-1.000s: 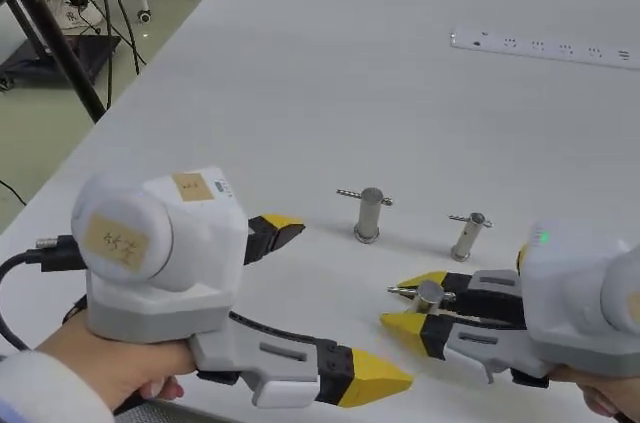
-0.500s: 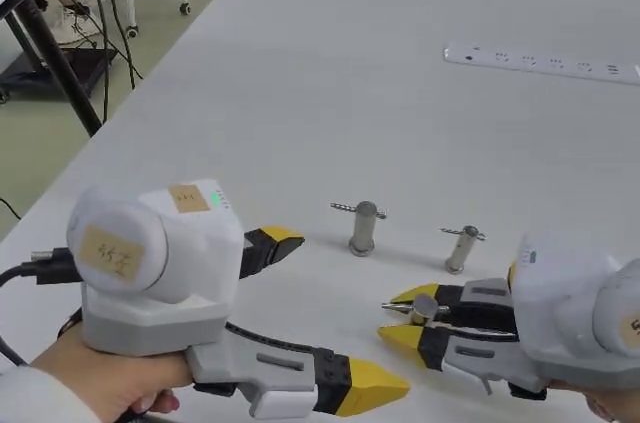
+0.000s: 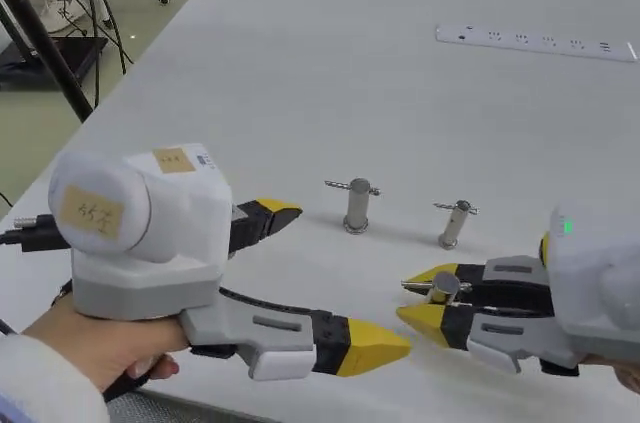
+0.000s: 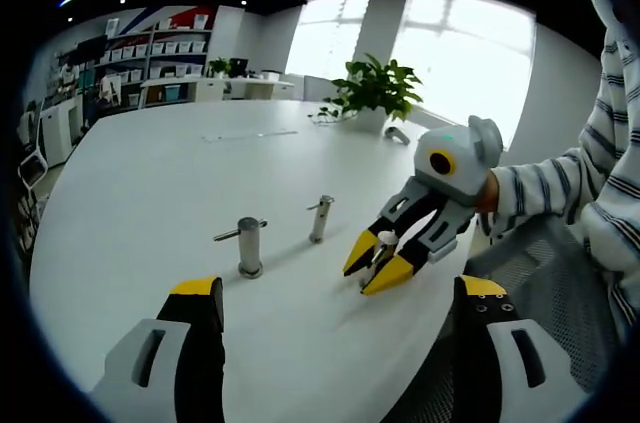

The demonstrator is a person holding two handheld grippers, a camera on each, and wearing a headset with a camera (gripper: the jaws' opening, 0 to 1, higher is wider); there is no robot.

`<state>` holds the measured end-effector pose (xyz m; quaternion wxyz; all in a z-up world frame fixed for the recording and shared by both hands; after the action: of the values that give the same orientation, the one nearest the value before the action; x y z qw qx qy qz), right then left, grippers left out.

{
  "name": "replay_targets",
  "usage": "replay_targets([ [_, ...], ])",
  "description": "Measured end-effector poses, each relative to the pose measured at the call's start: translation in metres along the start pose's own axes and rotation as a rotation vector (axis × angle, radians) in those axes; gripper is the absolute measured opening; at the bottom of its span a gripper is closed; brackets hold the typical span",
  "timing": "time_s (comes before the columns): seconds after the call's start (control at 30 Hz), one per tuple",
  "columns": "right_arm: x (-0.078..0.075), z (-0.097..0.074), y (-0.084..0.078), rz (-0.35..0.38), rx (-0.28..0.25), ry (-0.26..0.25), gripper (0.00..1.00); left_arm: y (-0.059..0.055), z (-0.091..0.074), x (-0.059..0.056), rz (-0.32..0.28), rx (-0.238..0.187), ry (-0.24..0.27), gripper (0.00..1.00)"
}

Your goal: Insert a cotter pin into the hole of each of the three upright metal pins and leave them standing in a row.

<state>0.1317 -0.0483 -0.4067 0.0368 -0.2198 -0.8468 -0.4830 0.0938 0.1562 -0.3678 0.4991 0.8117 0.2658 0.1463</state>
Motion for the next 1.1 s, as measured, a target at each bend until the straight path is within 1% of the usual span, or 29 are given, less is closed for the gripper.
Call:
replay_targets([
  [0.1,-0.005,-0.013,0.0,-0.022,0.005,-0.027,0.09,-0.001,0.001,0.001,0.0,0.011,-0.002,0.93],
  [0.17,-0.009,-0.02,-0.001,-0.018,0.004,-0.036,0.09,-0.001,0.001,0.0,0.001,0.011,-0.001,0.93],
  [0.3,-0.022,-0.036,-0.006,0.011,0.003,-0.059,0.09,-0.001,0.001,-0.001,-0.003,0.012,-0.008,0.93],
  [0.43,-0.036,-0.051,-0.01,0.034,0.001,-0.114,0.09,-0.004,0.002,-0.003,0.005,0.022,-0.009,0.91],
  [0.53,-0.046,-0.061,-0.012,0.053,-0.013,-0.146,0.09,-0.006,0.001,-0.004,0.019,0.045,-0.016,0.9],
  [0.63,-0.057,-0.069,-0.012,0.056,-0.02,-0.18,0.09,-0.006,0.001,-0.003,0.01,0.044,-0.013,0.9],
  [0.73,-0.066,-0.072,-0.012,0.051,-0.014,-0.203,0.09,-0.007,0.0,-0.004,0.003,0.057,-0.019,0.88],
  [0.8,-0.072,-0.073,-0.012,0.05,-0.011,-0.211,0.09,-0.008,0.0,-0.004,0.009,0.064,-0.021,0.88],
  [0.9,-0.078,-0.073,-0.014,0.057,-0.012,-0.215,0.09,-0.009,-0.002,-0.004,0.021,0.06,-0.009,0.88],
  [0.93,-0.081,-0.073,-0.014,0.064,-0.014,-0.213,0.09,-0.009,-0.003,-0.003,0.016,0.058,-0.007,0.88],
  [1.1,-0.089,-0.071,-0.017,0.082,-0.016,-0.211,0.1,-0.01,-0.004,-0.002,0.017,0.076,0.003,0.89],
])
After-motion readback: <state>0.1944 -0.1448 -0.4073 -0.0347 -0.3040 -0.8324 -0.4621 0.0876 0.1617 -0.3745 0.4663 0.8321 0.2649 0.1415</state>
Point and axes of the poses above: the centre of the closed fingertips' face, and the gripper's own axes: z roughly forward along the fingers, x roughly to its left, y roughly out of its top, the point moved 10 cm from there along -z, roughly backward along the fingers, and after that the axes turned 14 degrees about z, right-handed, at the moved point
